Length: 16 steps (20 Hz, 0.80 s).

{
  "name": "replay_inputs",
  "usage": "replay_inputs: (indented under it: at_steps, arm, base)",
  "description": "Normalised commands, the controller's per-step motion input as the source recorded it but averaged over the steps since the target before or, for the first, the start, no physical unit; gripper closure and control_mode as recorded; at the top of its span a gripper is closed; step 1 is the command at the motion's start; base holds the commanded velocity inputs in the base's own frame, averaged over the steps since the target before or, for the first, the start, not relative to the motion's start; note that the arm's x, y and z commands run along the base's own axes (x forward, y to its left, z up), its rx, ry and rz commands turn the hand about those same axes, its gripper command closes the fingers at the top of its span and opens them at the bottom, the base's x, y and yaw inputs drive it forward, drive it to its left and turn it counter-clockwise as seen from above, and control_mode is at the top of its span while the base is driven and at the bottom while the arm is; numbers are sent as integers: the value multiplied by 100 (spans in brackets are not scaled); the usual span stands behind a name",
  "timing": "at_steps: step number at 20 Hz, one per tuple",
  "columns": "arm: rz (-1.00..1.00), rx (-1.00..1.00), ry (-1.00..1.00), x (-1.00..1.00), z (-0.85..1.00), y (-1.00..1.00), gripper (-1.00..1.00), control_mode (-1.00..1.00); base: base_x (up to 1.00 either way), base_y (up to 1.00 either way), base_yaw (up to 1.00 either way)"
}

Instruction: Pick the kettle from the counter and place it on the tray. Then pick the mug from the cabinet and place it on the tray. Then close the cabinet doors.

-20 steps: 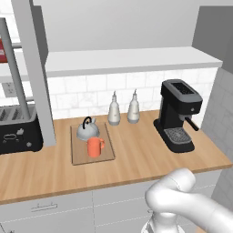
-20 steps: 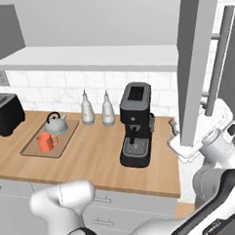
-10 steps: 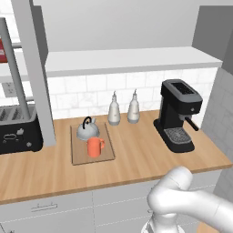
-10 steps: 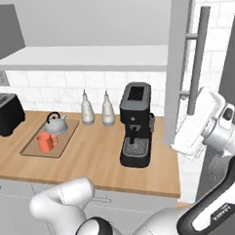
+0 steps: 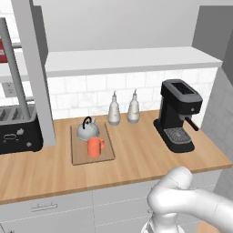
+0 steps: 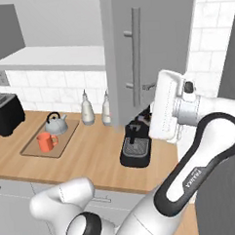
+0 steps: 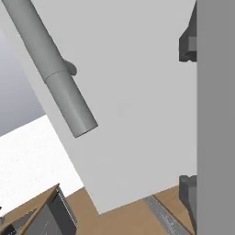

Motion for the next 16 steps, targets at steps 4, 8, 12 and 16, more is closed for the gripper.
replay_inputs:
  at_steps: [4, 8, 12, 16]
  arm:
    - [-1, -23, 13, 9, 46, 76, -100, -100]
    - [-4, -23, 14, 25, 38, 74, -100, -100]
    - [-8, -19, 15, 51, 29, 63, -100, -100]
    - [-11, -16, 9, 70, 10, 48, -100, -100]
  base:
    - [0, 0, 0]
    - [0, 0, 0]
    - [0, 0, 0]
    - [0, 0, 0]
